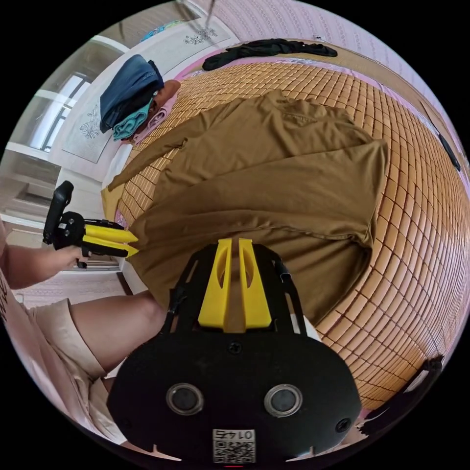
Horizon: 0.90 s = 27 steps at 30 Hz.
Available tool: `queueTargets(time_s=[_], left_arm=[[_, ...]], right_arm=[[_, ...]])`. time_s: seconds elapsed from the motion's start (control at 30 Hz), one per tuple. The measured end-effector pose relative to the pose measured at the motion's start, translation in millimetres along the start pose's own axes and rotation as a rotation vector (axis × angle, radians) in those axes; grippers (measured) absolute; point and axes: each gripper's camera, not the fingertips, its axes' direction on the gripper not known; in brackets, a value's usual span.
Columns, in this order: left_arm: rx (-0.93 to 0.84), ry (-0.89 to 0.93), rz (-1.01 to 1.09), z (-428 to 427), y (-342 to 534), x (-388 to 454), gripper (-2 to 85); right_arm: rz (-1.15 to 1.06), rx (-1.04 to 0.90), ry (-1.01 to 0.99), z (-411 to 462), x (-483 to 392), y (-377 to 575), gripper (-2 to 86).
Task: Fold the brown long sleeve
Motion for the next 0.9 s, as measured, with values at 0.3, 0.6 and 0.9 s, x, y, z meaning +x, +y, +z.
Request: queueTargets(time_s=[0.3,0.6,0.9], left_arm=[[0.083,0.024,-0.019,30.0,-10.3,-8.0,1.6],[0.114,0.115,0.107,0.4,0.1,-3.6,-0.5],[0.038,0.206,0.032,42.9,2.6,-2.9,5.2]], right_arm=[[-0.043,-0.129,0.145,60.5,-3.5,-39.1,0.1],[-0.065,-0.151,0.068,54.6,-3.8,-30.0,-0.3],[-0.055,-0.217,0.076,88.8,13.3,-12.0,-0.6]])
